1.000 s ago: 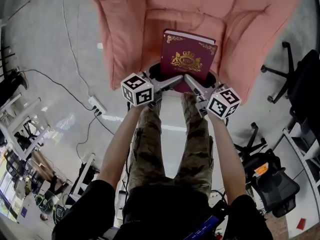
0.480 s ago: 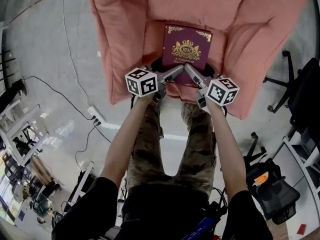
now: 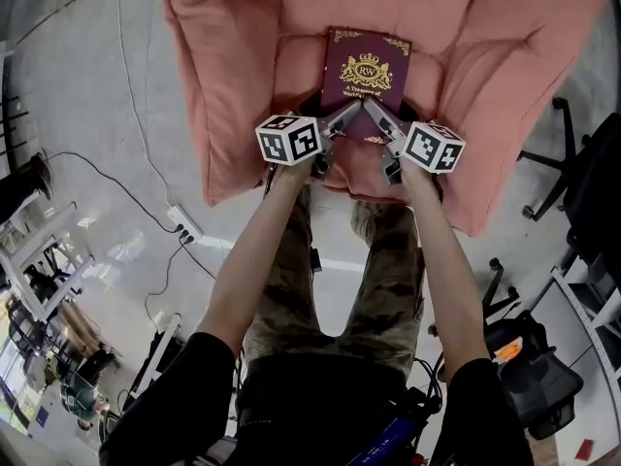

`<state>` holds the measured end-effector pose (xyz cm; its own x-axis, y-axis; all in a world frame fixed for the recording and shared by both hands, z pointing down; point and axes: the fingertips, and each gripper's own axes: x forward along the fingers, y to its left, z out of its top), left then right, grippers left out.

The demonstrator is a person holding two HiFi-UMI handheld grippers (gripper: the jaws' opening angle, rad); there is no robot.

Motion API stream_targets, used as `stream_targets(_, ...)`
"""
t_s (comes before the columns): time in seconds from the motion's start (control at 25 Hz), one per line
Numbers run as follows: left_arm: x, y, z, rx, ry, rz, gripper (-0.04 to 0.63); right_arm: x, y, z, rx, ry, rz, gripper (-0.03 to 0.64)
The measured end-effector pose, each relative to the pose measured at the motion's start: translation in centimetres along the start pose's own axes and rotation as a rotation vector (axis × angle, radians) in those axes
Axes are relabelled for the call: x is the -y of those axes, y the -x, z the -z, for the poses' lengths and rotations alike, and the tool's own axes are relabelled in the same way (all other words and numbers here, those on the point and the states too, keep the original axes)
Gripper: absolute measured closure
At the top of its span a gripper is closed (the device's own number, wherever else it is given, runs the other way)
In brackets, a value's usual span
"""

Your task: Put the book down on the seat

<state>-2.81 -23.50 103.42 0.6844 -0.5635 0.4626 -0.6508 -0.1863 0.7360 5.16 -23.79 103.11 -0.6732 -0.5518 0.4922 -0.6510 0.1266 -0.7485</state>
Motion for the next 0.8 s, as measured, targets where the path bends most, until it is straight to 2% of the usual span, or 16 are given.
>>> stream_targets(0.16, -1.2, -0.5, 1.1, -0.010, 0.005, -0.081, 0.214, 2.0, -0.1, 0.4, -0.031, 0.054, 0.114, 0.245)
stream_targets(0.28, -1.6, -0.1, 1.2, -0.001, -0.016, -0.123, 0.276, 2.8, 0.5, 0.7, -0.055, 0.119, 0.167, 0.247)
stream_targets(0.48, -1.4, 1.9, 0.5, 0.035, -0.006, -0.115, 0.348, 2.8, 1.7, 1.1, -0.052, 0.230, 0.289, 0.251)
stream_targets(0.64, 0.1, 3.3, 1.1, 0.006, -0.044, -0.083, 0.359, 3.4, 4.8, 0.6, 0.013, 0.285, 0.399, 0.304)
stream_targets(0.72, 1.1, 4.5, 1.7, -0.008, -0.055, -0.071, 0.360, 2.8, 6.5, 0.9, 0.023, 0.281, 0.392, 0.306)
stream_targets(0.8, 2.2, 6.1, 2.7, -0.024, -0.058, -0.065, 0.368, 1.4, 8.1, 2.2, 0.017, 0.270, 0.346, 0.323)
